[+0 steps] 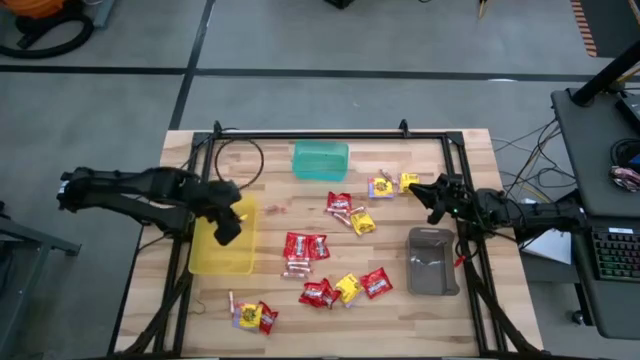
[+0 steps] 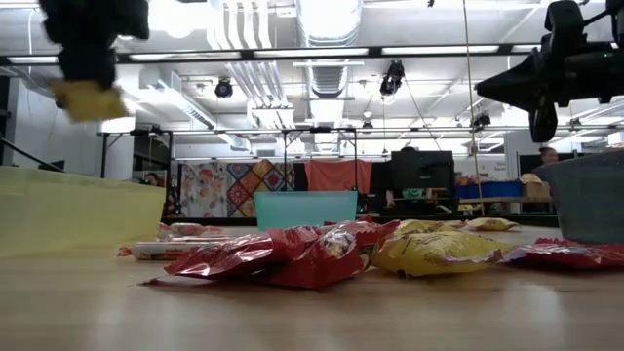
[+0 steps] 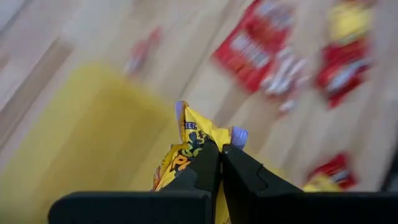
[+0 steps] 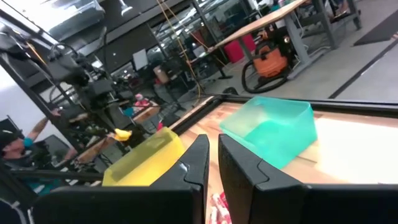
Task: Sort candy
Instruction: Put the yellow candy into the yellow bin, then put the white candy into the green bin
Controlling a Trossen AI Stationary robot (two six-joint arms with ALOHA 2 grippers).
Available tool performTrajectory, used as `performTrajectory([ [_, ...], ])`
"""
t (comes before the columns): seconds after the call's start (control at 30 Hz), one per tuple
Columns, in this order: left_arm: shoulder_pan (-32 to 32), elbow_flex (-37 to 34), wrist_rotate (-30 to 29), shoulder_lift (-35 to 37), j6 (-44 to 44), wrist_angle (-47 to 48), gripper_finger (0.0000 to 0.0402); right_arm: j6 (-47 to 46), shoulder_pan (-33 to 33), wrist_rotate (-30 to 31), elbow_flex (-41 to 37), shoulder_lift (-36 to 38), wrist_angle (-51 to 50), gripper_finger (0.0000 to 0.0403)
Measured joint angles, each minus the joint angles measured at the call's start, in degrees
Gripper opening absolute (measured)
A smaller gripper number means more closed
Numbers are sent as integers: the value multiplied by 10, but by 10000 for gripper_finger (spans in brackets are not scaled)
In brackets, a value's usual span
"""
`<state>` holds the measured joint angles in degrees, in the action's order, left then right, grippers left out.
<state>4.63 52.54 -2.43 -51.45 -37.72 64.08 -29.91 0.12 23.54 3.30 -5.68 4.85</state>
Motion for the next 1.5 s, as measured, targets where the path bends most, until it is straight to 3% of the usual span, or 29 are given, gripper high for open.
performTrajectory([
  [0.1,11,-29,-10,-9,-31,35,0,4,0,0,12,-22,0,28],
  [0.43,25,-135,-16,-45,-49,9,0,51,0,0,92,-148,-1,28],
  [0.6,26,-149,-16,-53,-48,0,5,76,0,0,137,-216,-4,28],
  [0.93,26,-129,-16,-57,-33,-11,57,104,0,4,226,-320,-83,28],
  [1.07,27,-113,-25,-57,10,-104,63,111,0,5,242,-347,-76,28],
  [1.27,26,-112,-111,-78,132,-311,63,115,0,5,246,-378,-75,28],
  [1.5,3,-111,-166,-157,254,-392,85,113,0,5,246,-387,-76,28],
])
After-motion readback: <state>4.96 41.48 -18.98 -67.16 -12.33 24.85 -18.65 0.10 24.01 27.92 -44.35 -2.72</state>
